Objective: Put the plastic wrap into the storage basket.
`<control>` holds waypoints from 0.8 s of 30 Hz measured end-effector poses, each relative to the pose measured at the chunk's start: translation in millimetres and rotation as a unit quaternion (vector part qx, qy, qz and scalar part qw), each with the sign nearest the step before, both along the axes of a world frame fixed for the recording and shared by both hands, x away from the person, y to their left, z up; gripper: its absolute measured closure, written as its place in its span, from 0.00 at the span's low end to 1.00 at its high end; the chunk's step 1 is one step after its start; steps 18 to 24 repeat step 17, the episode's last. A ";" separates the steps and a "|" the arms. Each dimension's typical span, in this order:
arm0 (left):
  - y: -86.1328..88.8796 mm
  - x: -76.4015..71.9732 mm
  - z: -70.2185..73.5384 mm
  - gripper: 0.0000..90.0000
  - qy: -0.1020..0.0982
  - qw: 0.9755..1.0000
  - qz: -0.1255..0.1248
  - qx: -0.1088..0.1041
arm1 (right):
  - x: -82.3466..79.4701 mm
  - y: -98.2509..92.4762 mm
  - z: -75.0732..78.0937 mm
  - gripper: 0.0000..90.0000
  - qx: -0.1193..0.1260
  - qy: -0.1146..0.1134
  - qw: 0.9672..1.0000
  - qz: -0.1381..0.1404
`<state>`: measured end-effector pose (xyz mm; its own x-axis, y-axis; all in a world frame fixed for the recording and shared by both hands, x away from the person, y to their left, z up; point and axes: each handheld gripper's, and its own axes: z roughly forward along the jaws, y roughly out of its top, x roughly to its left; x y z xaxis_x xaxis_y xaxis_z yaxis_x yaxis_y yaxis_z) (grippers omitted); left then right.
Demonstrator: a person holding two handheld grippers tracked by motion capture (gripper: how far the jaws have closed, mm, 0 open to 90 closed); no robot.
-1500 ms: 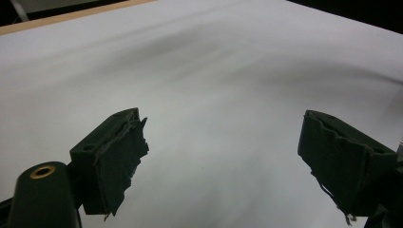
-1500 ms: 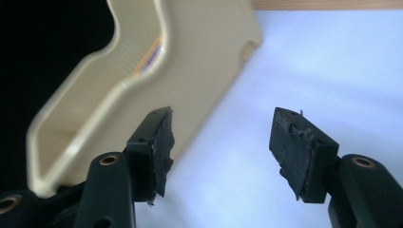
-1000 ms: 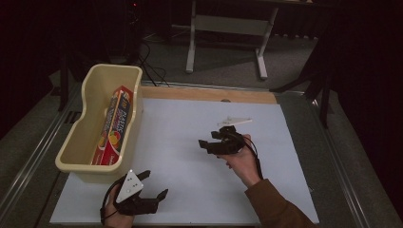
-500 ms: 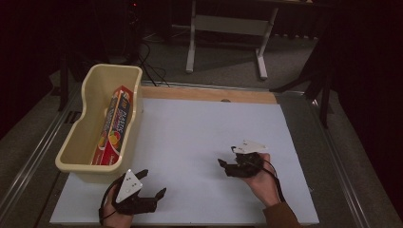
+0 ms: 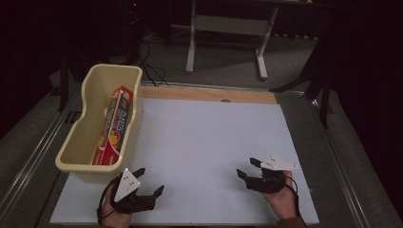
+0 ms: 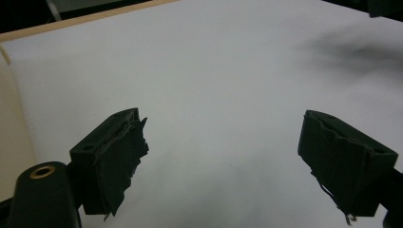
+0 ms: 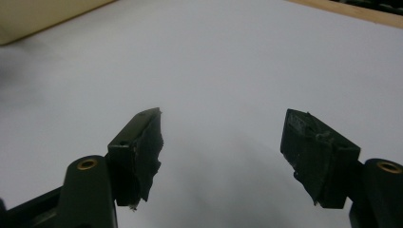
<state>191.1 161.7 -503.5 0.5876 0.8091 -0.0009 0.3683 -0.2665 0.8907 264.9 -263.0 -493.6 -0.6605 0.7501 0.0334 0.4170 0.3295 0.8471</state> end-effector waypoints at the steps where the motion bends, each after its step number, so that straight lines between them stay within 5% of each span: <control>1: 0.0 0.2 0.0 0.17 -0.001 1.000 0.002 0.001 | -1.7 -3.0 -1.9 0.32 0.002 0.003 1.000 -0.003; 5: -0.3 0.6 0.0 0.17 -0.004 1.000 0.007 0.001 | -9.1 -13.2 -6.3 0.31 0.001 0.010 1.000 -0.012; 13: -2.2 1.5 -1.2 0.17 -0.005 1.000 0.013 -0.001 | -22.2 -35.7 -5.3 0.30 0.049 0.022 0.998 -0.018; 24: -4.7 3.1 -1.4 0.17 -0.004 1.000 0.013 -0.001 | -24.1 -40.8 -5.9 0.30 0.045 0.019 0.999 -0.018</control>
